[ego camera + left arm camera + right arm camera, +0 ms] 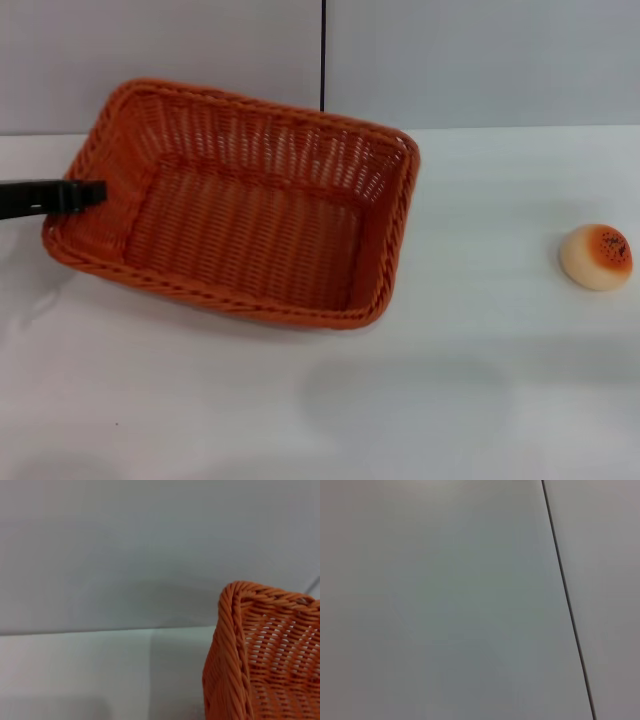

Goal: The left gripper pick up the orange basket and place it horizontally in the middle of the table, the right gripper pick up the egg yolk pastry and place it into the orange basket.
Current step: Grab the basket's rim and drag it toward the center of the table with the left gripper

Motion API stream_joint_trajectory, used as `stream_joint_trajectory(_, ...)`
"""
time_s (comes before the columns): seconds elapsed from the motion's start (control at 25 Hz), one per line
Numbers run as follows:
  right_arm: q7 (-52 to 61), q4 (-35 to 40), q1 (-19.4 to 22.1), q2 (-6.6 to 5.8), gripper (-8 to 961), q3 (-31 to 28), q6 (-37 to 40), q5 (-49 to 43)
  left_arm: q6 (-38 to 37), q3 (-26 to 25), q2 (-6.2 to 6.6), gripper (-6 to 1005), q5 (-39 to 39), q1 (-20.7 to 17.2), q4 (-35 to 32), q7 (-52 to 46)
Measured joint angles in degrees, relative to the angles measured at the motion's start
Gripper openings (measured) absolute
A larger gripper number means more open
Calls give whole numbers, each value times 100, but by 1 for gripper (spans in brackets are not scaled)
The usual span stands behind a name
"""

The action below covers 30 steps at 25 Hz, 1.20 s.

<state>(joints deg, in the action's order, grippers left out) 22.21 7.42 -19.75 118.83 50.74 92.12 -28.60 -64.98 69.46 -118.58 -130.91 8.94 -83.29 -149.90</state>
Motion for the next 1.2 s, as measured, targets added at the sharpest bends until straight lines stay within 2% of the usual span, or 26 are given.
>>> stream_joint_trajectory(0.08, -1, 52, 0, -3, 524, -12, -30, -1, 310, 221, 0, 167, 268, -402, -274, -145)
stream_joint_trajectory(0.12, -1, 77, -1, -7, 523, -14, -70, -2, 310, 221, 0, 167, 268, -402, -274, -145)
stream_joint_trajectory(0.16, -2, 102, -1, -11, 523, -12, -121, -3, 440, 373, 12, 167, 469, -722, -516, -247)
stream_joint_trajectory(0.32, -4, 173, -3, -15, 522, 33, -229, -14, 495, 535, 9, 166, 545, -1030, -738, -398)
stream_joint_trajectory(0.36, -4, 182, -7, -16, 522, 46, -231, -18, 681, 762, 2, 166, 554, -1298, -881, -534)
stream_joint_trajectory(0.48, -5, 182, -10, -17, 521, 53, -230, -21, 856, 918, 3, 166, 559, -1469, -941, -627)
stream_joint_trajectory(0.6, -6, 182, -4, -18, 520, 58, -231, -23, 1290, 1240, -1, 166, 651, -1882, -1005, -747)
stream_joint_trajectory(0.68, -6, 179, 7, -18, 519, 59, -231, -23, 1331, 1279, -2, 167, 664, -1924, -1009, -751)
stream_joint_trajectory(0.76, -6, 169, 24, -15, 519, 65, -231, -23, 1819, 1639, 11, 167, 851, -2243, -1081, -757)
stream_joint_trajectory(1.2, -6, 147, 65, -3, 516, 67, -219, -41, 2055, 1977, 32, 162, 938, -2278, -1049, -667)
